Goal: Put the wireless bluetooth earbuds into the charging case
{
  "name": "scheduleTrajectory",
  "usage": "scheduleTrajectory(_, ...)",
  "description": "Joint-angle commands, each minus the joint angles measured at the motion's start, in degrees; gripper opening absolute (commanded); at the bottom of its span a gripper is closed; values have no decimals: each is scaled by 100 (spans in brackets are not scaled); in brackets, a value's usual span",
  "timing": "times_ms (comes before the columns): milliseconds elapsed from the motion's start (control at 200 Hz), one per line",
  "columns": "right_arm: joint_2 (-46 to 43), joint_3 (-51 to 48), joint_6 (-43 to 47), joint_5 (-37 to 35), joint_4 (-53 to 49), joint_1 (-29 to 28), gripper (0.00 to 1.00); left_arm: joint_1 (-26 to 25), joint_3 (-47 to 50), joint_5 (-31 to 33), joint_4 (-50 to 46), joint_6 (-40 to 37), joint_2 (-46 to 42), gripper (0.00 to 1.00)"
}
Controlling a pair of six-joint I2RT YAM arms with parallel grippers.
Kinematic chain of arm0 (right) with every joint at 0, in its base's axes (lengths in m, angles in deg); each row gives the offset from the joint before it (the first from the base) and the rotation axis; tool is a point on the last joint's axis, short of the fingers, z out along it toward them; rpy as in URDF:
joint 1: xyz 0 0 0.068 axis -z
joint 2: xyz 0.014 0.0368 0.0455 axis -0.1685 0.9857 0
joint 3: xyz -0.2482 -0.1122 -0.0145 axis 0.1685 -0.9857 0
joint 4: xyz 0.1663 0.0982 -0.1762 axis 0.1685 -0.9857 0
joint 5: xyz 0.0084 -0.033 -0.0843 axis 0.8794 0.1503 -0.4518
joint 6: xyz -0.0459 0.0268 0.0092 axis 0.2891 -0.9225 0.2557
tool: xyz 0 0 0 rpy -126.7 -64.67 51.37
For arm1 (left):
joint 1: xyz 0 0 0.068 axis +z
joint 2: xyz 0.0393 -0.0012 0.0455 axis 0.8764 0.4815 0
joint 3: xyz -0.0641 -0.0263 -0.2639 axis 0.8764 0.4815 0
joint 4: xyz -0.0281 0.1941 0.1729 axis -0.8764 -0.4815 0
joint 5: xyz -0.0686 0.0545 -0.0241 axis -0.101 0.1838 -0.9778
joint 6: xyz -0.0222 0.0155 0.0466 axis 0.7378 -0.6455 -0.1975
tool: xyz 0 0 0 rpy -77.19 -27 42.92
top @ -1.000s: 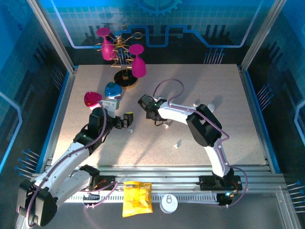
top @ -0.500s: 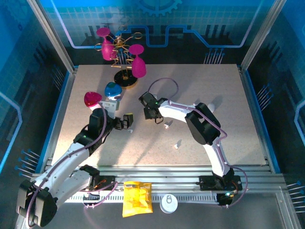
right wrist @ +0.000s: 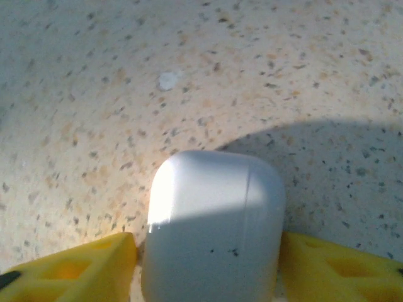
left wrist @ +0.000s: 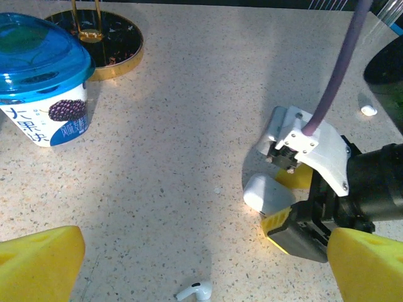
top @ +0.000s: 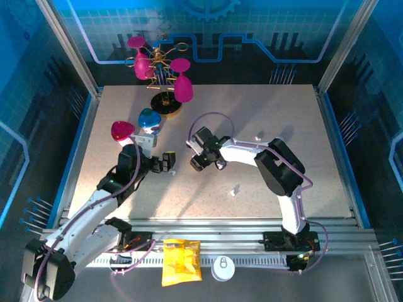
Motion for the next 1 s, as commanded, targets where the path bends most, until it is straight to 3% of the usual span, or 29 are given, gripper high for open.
scheduleTrajectory(0,-392,-459,-21,-98,503,-30,75,-12,97,51,-31,151,-60,99)
scheduleTrajectory(75,-735,-851,-343,-265,1142,-46,80,-10,102,60,-37,128,-56,99)
scheduleTrajectory(275,-1147,-1227,-1105,-913,1563,-256,78,-8,107,36,21,113,16,99)
scheduleTrajectory(690,-562,-667,-1404,-592,718,-171,75,-13,49,-45,72,117,159,99)
scheduleTrajectory(996,-189,-390,-1316,-476,563,-101,60,-8,82,-19,55,138,124,99)
